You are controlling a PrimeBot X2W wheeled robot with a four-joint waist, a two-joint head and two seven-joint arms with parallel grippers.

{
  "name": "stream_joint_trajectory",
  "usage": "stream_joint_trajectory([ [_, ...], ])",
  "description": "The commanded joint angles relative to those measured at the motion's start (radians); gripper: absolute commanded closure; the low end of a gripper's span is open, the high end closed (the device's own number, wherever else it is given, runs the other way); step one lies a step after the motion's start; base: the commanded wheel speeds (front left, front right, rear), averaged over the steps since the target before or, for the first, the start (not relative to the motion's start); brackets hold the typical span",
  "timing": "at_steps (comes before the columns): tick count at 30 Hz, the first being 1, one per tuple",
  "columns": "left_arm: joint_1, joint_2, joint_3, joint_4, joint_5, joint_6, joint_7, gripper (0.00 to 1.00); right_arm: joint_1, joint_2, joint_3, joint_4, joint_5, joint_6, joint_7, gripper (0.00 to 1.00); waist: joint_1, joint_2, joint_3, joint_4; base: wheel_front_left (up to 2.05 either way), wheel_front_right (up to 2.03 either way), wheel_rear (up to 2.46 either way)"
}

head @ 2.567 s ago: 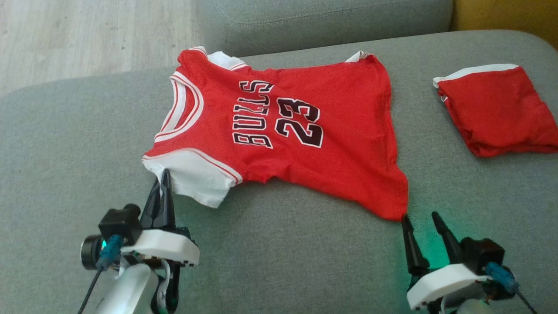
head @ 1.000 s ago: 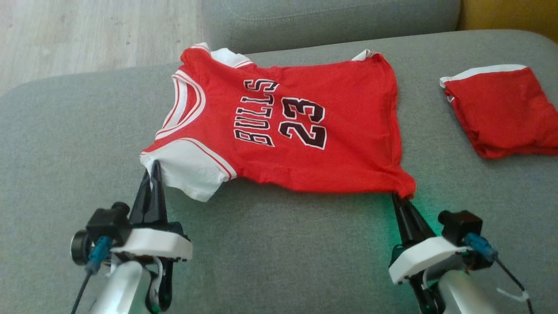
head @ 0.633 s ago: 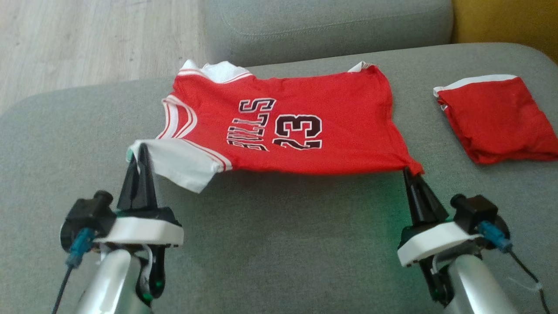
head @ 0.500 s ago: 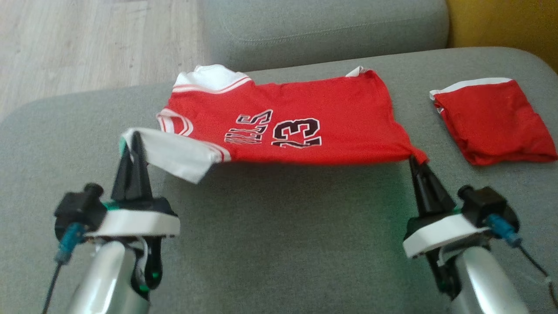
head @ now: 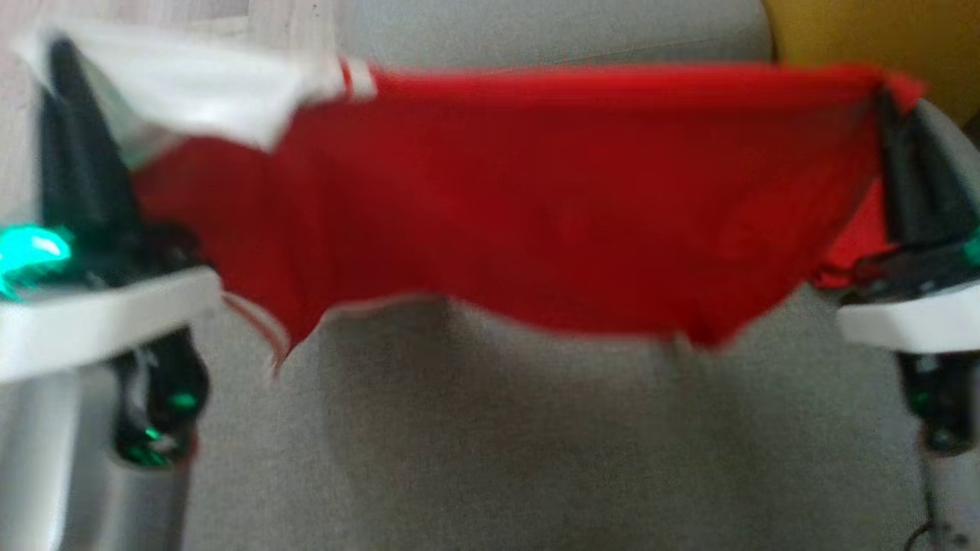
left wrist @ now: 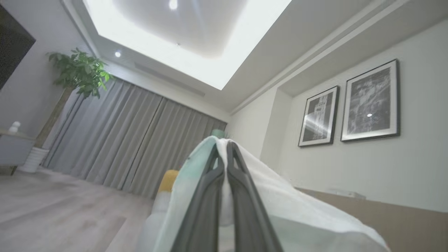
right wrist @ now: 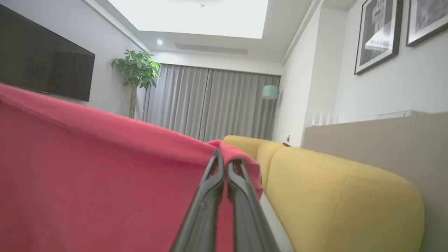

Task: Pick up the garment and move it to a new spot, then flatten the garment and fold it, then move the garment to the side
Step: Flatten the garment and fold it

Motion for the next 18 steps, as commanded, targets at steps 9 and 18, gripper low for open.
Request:
stream_joint_trajectory([
  [9, -0.419, 0.144, 0.033, 0.090, -0.002, 0.001, 0.227, 1.00, -0.257, -0.087, 0.018, -0.102, 0.069, -0.001, 0.214, 1.00, 0.0001, -0.0001, 0.170, 0.001, 0.00, 0.00, 0.00],
  [18, -0.931, 0.213, -0.028, 0.629, 0.093, -0.101, 0.206, 1.00, -0.765, -0.127, 0.186, 0.325, 0.133, -0.001, 0.191, 1.00, 0.0001, -0.0001, 0.371, -0.012, 0.00, 0.00, 0.00],
])
